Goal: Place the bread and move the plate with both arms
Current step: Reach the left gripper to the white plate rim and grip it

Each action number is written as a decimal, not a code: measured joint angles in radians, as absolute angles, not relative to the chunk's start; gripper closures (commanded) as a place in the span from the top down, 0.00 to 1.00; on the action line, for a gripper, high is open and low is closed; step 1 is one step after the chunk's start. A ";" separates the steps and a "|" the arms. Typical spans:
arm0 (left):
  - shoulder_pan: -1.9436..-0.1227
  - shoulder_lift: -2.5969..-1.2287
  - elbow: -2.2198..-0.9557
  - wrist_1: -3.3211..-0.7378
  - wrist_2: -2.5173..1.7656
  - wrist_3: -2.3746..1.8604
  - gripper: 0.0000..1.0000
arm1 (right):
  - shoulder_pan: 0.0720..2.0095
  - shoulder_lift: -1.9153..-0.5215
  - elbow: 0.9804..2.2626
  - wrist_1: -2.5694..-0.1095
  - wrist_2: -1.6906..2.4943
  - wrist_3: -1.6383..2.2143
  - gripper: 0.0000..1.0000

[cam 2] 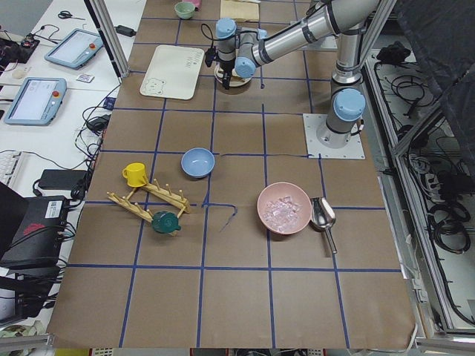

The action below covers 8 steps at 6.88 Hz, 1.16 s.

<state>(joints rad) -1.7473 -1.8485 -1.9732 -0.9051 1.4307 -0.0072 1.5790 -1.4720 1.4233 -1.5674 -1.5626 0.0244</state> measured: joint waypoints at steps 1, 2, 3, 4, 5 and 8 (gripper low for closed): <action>-1.758 -1.870 -1.975 -0.887 1.430 -0.002 0.83 | 1.577 -1.471 1.423 -1.570 -1.565 0.024 1.00; -1.767 -1.888 -1.975 -0.871 1.429 0.003 0.82 | 1.572 -1.470 1.423 -1.571 -1.567 0.020 1.00; -1.775 -1.903 -1.975 -0.856 1.428 0.007 0.75 | 1.566 -1.470 1.424 -1.571 -1.570 0.014 1.00; -1.779 -1.916 -1.975 -0.847 1.428 0.010 0.67 | 1.563 -1.471 1.424 -1.571 -1.571 0.013 1.00; -1.781 -1.926 -1.975 -0.843 1.426 0.016 0.49 | 1.562 -1.472 1.424 -1.571 -1.571 0.012 1.00; -1.782 -1.944 -1.972 -0.839 1.399 0.043 0.00 | 1.562 -1.473 1.424 -1.570 -1.570 0.012 1.00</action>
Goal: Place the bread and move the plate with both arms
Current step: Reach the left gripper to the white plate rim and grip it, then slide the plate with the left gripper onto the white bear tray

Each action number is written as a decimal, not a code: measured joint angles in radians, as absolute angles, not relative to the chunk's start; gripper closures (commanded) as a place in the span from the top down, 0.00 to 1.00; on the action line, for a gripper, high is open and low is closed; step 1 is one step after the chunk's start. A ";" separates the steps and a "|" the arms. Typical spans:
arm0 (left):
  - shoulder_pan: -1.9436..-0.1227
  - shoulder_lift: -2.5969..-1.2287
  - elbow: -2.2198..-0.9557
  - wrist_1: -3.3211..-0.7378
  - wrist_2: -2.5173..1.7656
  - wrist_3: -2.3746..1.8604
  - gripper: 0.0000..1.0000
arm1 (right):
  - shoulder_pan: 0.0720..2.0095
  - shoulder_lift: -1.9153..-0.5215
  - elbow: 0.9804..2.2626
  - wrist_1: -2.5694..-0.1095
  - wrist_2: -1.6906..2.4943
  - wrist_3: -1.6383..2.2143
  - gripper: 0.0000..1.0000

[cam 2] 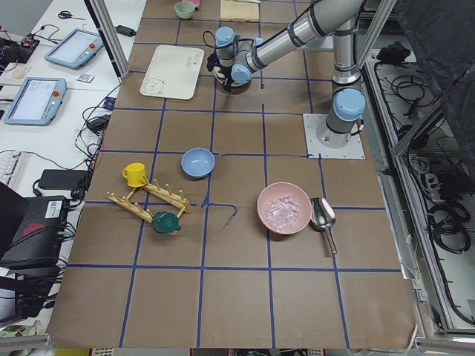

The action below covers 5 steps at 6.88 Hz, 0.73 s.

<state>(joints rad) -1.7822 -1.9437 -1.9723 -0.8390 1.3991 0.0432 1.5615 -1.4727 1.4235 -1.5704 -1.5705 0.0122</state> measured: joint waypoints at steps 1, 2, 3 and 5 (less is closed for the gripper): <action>-1.782 -1.945 -1.970 -0.840 1.384 0.039 0.00 | 1.562 -1.472 1.424 -1.570 -1.570 0.012 1.00; -1.780 -1.944 -1.968 -0.843 1.376 0.033 0.00 | 1.561 -1.472 1.424 -1.570 -1.569 0.012 1.00; -1.777 -1.936 -1.964 -0.849 1.371 0.028 0.00 | 1.561 -1.472 1.424 -1.571 -1.569 0.012 1.00; -1.773 -1.907 -1.893 -0.934 1.334 0.004 0.00 | 1.559 -1.470 1.424 -1.572 -1.570 0.012 1.00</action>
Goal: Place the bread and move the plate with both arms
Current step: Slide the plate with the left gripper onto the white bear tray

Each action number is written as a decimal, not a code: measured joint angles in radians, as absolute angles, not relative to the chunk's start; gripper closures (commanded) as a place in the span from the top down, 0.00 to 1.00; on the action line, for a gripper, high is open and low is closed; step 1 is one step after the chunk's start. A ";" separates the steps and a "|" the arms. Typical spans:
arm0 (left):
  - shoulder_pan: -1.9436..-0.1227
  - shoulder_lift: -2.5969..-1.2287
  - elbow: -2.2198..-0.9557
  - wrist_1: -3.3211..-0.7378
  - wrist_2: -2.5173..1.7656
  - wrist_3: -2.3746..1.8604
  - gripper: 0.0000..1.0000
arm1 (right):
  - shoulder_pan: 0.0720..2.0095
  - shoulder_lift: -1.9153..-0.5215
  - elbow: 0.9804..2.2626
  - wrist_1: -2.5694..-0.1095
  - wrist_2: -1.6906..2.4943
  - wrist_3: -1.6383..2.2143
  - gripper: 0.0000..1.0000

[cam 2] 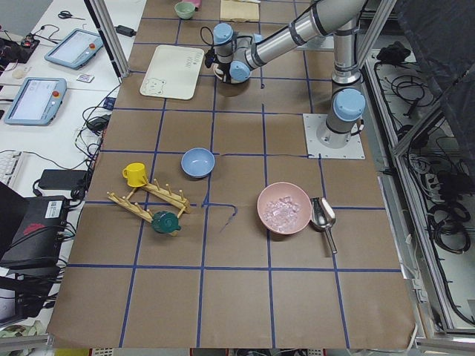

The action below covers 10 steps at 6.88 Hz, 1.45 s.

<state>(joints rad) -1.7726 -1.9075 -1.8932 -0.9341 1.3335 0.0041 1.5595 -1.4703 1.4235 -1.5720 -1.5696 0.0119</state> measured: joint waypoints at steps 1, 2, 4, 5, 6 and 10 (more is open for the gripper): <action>-1.771 -1.899 -1.821 -1.019 1.314 -0.014 0.00 | 1.558 -1.469 1.424 -1.572 -1.570 0.012 1.00; -1.763 -1.894 -1.758 -1.088 1.295 -0.023 0.00 | 1.557 -1.468 1.424 -1.572 -1.570 0.012 1.00; -1.697 -1.912 -1.681 -1.137 1.242 -0.021 0.00 | 1.557 -1.467 1.424 -1.571 -1.571 0.012 1.00; -1.667 -1.941 -1.637 -1.139 1.230 -0.011 0.00 | 1.557 -1.467 1.424 -1.571 -1.571 0.012 1.00; -1.648 -1.986 -1.577 -1.138 1.222 -0.004 0.00 | 1.557 -1.467 1.424 -1.571 -1.571 0.012 1.00; -1.633 -2.280 -1.287 -1.087 1.180 -0.055 0.00 | 1.557 -1.467 1.425 -1.570 -1.571 0.012 1.00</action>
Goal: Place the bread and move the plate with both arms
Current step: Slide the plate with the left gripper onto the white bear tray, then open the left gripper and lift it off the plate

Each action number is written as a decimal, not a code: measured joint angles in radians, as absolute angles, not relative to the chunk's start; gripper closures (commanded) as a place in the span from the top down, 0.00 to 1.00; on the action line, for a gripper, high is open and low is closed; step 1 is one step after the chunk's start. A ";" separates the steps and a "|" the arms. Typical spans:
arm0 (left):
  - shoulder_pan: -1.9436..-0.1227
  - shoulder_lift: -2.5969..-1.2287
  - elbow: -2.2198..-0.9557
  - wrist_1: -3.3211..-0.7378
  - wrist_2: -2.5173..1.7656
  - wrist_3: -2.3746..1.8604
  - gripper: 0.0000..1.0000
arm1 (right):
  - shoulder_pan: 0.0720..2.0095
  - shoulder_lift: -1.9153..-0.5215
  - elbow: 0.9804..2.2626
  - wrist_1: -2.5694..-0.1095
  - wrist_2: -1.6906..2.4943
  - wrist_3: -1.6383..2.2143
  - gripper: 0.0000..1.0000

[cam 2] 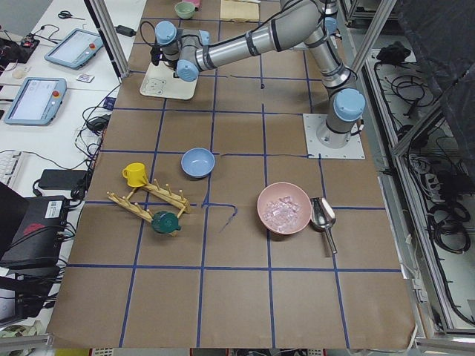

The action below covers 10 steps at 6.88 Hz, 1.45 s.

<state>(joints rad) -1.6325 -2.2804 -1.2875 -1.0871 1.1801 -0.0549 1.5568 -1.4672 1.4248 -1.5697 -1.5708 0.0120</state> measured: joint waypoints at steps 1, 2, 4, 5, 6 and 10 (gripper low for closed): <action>-1.632 -2.335 -1.244 -1.066 1.175 -0.071 0.00 | 1.557 -1.467 1.425 -1.569 -1.571 0.012 1.00; -1.632 -2.377 -1.209 -1.050 1.172 -0.088 0.00 | 1.556 -1.467 1.425 -1.570 -1.571 0.012 1.00; -1.634 -2.417 -1.175 -1.037 1.170 -0.109 1.00 | 1.556 -1.467 1.425 -1.570 -1.571 0.012 1.00; -1.638 -2.418 -1.173 -1.035 1.172 -0.123 1.00 | 1.556 -1.467 1.425 -1.569 -1.571 0.012 1.00; -1.642 -2.404 -1.172 -1.039 1.176 -0.141 1.00 | 1.556 -1.467 1.425 -1.569 -1.571 0.012 1.00; -1.622 -2.258 -1.187 -1.204 1.340 -0.137 1.00 | 1.557 -1.468 1.428 -1.570 -1.571 0.013 1.00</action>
<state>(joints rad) -1.6224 -2.2583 -1.1874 -1.2038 1.3403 -0.1375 1.5571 -1.4678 1.4278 -1.5700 -1.5709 0.0126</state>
